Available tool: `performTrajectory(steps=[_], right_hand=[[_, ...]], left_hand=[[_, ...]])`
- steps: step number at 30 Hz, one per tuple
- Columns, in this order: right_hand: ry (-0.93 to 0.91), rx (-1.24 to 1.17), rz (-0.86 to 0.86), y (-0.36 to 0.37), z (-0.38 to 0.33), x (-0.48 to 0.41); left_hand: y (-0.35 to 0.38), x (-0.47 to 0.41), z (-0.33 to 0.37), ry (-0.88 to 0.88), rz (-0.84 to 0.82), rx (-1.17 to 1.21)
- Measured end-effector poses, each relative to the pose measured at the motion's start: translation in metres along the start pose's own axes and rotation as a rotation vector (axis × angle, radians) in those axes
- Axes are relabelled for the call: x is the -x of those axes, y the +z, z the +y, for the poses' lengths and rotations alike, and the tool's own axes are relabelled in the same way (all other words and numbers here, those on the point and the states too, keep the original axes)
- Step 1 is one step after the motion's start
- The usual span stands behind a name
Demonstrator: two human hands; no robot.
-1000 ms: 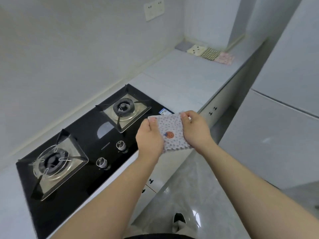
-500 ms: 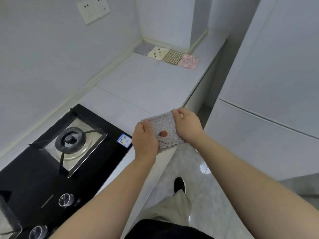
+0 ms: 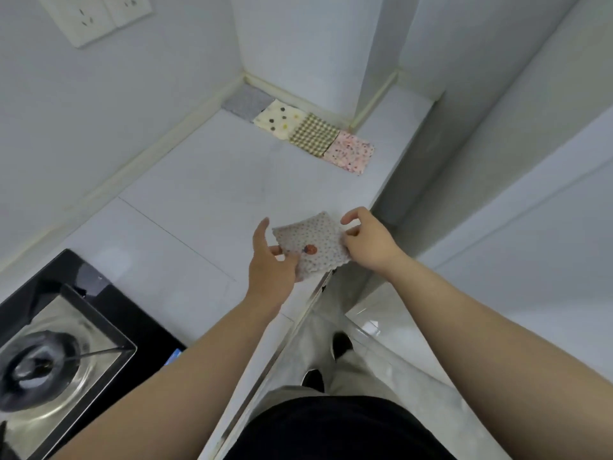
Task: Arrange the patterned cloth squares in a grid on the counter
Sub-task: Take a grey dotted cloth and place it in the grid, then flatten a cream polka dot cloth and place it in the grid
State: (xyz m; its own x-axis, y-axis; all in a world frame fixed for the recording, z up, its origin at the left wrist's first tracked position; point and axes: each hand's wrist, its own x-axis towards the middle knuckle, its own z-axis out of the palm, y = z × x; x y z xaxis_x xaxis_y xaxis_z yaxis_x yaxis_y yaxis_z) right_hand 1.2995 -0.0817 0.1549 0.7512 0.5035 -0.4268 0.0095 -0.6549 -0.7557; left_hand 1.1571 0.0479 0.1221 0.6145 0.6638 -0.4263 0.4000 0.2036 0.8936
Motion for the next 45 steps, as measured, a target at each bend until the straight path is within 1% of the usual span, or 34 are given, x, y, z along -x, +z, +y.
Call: performTrajectory(steps=[3,6,8,11,13,15,17,19,21,23,24,25,27,29,30,35,38,42,45], right_hand=[[-0.003,0.091,0.06,-0.004,-0.003,-0.049],[0.032,0.172,0.128,-0.004,0.001,-0.101],[0.052,0.229,0.154,-0.004,0.001,-0.132],[0.073,0.287,0.224,-0.01,0.001,-0.167],[0.015,0.299,0.278,-0.011,0.007,-0.19],[-0.065,0.309,0.331,-0.009,0.017,-0.207],[-0.111,0.376,0.447,-0.003,0.027,-0.217],[-0.119,0.473,0.564,0.008,0.036,-0.213],[-0.114,0.53,0.566,0.018,0.044,-0.205],[-0.117,0.579,0.499,0.026,0.056,-0.198],[-0.116,0.597,0.471,0.028,0.06,-0.196],[-0.115,0.609,0.459,0.028,0.063,-0.196],[-0.111,0.631,0.451,0.028,0.061,-0.198],[-0.12,0.662,0.42,0.028,0.059,-0.2],[-0.12,0.672,0.401,0.028,0.058,-0.2],[-0.096,0.698,0.37,0.028,0.055,-0.198],[-0.068,0.705,0.366,0.028,0.054,-0.197],[-0.061,0.701,0.361,0.028,0.053,-0.195],[-0.054,0.692,0.35,0.027,0.05,-0.194]], left_hand=[[0.017,-0.044,0.012,0.014,-0.066,-0.071],[0.037,-0.088,0.021,0.039,-0.131,-0.242],[0.048,-0.114,0.025,0.014,-0.189,-0.314],[0.059,-0.143,0.03,-0.072,-0.264,-0.317],[0.062,-0.16,0.031,-0.101,-0.32,-0.338],[0.063,-0.176,0.03,-0.073,-0.381,-0.444],[0.062,-0.188,0.028,0.022,-0.379,-0.637],[0.062,-0.194,0.031,0.195,-0.298,-0.816],[0.067,-0.2,0.038,0.418,-0.271,-0.953],[0.075,-0.211,0.043,0.608,-0.333,-1.1],[0.079,-0.216,0.046,0.648,-0.387,-1.169],[0.082,-0.221,0.048,0.647,-0.441,-1.233],[0.086,-0.229,0.049,0.577,-0.482,-1.321],[0.087,-0.233,0.05,0.496,-0.44,-1.327],[0.088,-0.234,0.05,0.486,-0.422,-1.332],[0.091,-0.238,0.052,0.507,-0.427,-1.357],[0.091,-0.238,0.053,0.489,-0.457,-1.355],[0.092,-0.237,0.057,0.41,-0.488,-1.271],[0.086,-0.229,0.059,0.421,-0.465,-1.182]])
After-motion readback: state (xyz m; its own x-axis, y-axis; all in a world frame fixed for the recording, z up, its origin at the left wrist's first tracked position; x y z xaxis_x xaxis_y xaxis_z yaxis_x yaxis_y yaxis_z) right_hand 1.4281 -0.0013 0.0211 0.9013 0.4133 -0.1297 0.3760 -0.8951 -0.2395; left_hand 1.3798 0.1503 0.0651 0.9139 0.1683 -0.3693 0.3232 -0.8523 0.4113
